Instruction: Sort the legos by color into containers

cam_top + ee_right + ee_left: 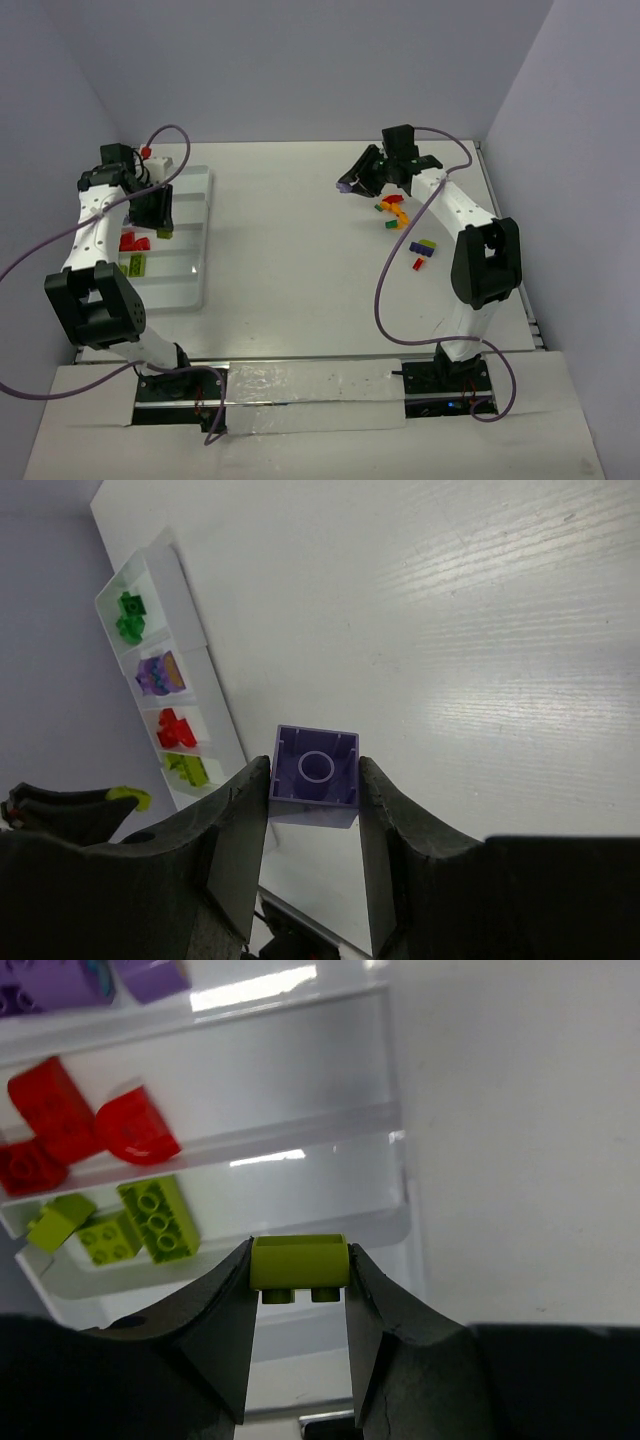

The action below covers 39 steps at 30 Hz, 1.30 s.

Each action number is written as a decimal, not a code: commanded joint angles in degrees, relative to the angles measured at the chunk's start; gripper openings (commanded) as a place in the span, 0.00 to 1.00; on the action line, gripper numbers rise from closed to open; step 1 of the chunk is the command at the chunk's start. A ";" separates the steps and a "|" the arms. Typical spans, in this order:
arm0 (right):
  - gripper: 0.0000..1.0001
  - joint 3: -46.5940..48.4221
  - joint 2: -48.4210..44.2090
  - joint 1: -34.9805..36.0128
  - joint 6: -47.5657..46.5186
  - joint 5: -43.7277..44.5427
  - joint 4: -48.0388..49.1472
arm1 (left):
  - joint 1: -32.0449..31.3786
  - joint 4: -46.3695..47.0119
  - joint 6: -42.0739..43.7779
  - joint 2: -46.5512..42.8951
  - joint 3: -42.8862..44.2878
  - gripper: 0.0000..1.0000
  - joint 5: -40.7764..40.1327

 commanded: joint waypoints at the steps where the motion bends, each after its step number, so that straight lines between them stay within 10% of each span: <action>1: 0.00 2.70 -2.33 0.39 -2.25 0.96 -0.02 | 2.97 -4.50 5.02 1.18 0.51 0.05 -3.36; 28: 0.00 3.77 0.16 0.75 -4.80 -2.12 -1.77 | 6.60 3.27 8.49 10.89 -5.86 0.18 -9.51; 39: 0.00 2.95 -0.13 0.75 -4.98 -2.65 -1.78 | 6.98 4.49 8.32 13.16 -5.84 0.43 -11.93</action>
